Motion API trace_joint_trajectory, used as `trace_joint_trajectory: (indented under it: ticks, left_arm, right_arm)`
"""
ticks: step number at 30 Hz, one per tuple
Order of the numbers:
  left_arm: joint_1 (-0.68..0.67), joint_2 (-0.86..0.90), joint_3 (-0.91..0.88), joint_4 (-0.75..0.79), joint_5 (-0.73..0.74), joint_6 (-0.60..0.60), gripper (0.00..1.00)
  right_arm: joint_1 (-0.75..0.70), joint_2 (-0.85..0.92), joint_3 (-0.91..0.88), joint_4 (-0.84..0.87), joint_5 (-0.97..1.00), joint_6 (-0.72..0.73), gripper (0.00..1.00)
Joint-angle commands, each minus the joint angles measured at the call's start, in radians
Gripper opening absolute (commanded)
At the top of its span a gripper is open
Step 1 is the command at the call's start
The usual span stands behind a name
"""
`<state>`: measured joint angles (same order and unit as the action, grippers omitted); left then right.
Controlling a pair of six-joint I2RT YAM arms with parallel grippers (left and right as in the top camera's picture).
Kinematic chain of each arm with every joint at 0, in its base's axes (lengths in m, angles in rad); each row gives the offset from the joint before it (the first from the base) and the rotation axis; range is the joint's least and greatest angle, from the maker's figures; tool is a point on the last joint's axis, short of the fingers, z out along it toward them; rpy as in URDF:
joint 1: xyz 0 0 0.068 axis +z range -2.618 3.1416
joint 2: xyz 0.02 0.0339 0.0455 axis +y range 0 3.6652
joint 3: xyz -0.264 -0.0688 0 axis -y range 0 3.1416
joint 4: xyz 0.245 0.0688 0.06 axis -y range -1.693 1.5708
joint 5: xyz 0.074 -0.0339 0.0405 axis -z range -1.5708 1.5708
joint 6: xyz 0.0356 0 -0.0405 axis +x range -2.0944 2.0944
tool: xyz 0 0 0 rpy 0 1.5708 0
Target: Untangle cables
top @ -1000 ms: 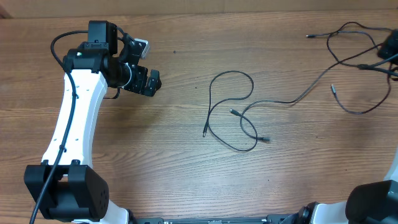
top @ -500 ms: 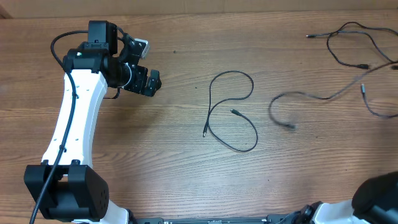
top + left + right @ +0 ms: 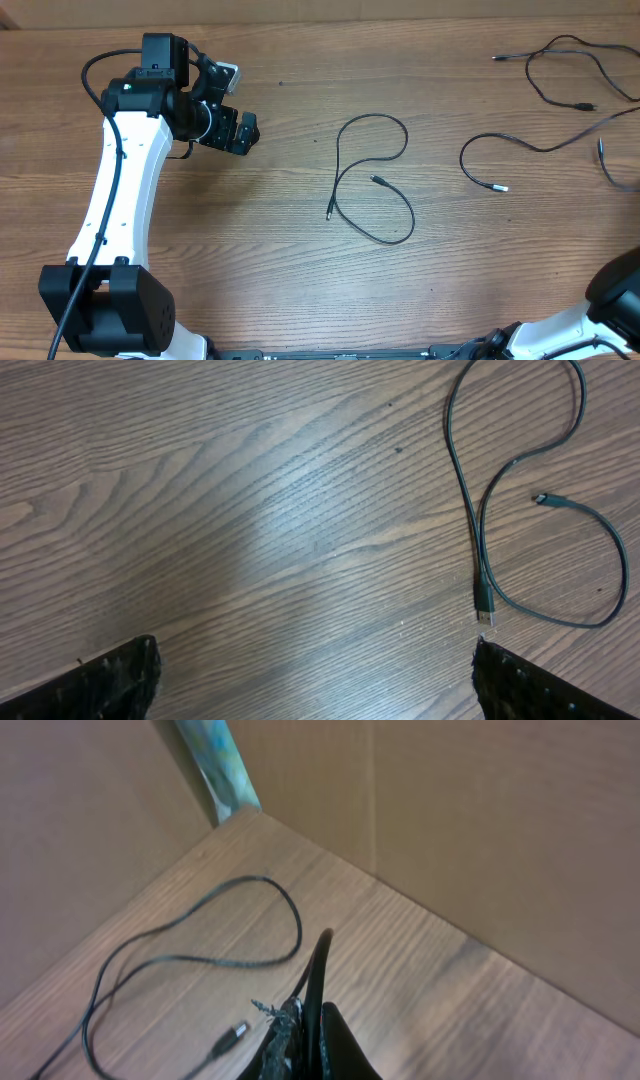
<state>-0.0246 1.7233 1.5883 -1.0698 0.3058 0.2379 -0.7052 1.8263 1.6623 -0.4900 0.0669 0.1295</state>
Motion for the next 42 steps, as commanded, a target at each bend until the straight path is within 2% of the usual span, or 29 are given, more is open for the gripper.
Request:
trace_joint_trajectory:
  ticks: [1,8,9,10,12,13,21,34,42]
  left_arm:
    - [-0.002,-0.024,0.004,0.001,-0.002,-0.006,1.0]
    - [-0.002,-0.024,0.004,0.001,-0.002,-0.006,1.0]
    - [-0.002,-0.024,0.004,0.001,-0.002,-0.006,1.0]
    - [-0.002,-0.024,0.004,0.001,-0.002,-0.006,1.0]
    - [-0.002,-0.024,0.004,0.001,-0.002,-0.006,1.0]
    - [-0.002,-0.024,0.004,0.001,-0.002,-0.006,1.0]
    - [-0.002,-0.024,0.004,0.001,-0.002,-0.006,1.0]
    - [-0.002,-0.024,0.004,0.001,-0.002,-0.006,1.0]
    - [-0.002,-0.024,0.004,0.001,-0.002,-0.006,1.0]
  right_arm:
    - [0.002,0.031,0.014,0.048,-0.001,0.009,0.04]
    - [0.002,0.077,0.014,0.07,0.0,0.009,0.04]
    - [0.002,0.084,0.014,0.069,-0.001,0.009,0.12]
    - [0.002,0.092,0.014,0.065,-0.001,0.009,0.29]
    - [0.002,0.103,0.014,0.048,-0.001,0.009,0.84]
    - [0.002,0.106,0.014,0.039,-0.001,0.009,1.0]
    - [0.004,0.105,0.014,-0.025,-0.01,0.008,1.0]
    - [0.011,0.104,0.014,-0.119,-0.575,0.005,1.0]
    - [0.09,0.104,0.014,-0.193,-0.608,-0.073,1.0]
